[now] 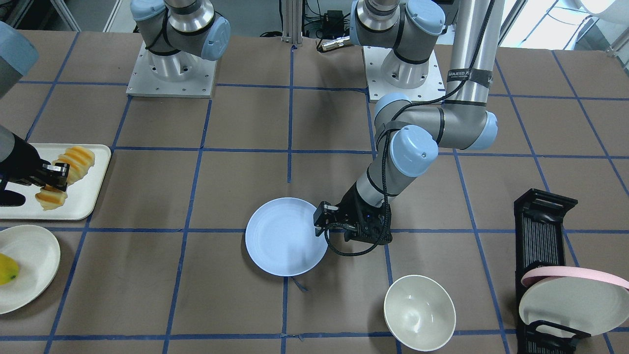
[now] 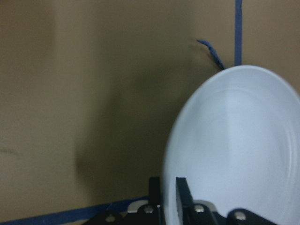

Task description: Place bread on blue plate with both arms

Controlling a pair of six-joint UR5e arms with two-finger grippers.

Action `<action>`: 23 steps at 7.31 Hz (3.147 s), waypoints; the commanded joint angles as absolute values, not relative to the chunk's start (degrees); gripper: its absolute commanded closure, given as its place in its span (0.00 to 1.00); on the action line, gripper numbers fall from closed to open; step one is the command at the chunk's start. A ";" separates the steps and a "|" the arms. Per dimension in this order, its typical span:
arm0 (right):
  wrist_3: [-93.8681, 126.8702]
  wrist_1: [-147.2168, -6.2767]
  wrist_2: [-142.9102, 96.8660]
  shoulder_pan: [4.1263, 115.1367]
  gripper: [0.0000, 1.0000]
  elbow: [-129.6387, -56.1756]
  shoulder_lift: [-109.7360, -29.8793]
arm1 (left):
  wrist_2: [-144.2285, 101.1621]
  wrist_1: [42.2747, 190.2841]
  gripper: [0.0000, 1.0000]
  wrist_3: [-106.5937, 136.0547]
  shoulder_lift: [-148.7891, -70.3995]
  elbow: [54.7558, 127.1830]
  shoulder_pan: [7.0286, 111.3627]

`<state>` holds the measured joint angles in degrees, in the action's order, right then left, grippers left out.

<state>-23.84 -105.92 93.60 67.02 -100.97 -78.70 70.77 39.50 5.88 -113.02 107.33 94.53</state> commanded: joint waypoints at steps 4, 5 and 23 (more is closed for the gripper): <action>-3.67 -107.38 83.32 89.68 1.00 -92.67 -71.49 | 85.83 85.91 0.00 5.19 -99.34 88.02 94.13; 4.14 -109.32 83.06 94.61 1.00 -89.94 -67.54 | 88.31 86.91 0.00 5.27 -98.01 86.24 94.04; 5.49 -96.43 89.54 94.05 0.00 -80.76 -74.83 | 88.86 84.37 0.00 5.89 -96.24 87.01 94.04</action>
<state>11.07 -99.86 86.97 96.19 -80.28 -68.23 88.89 84.24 5.89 -96.26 87.05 94.05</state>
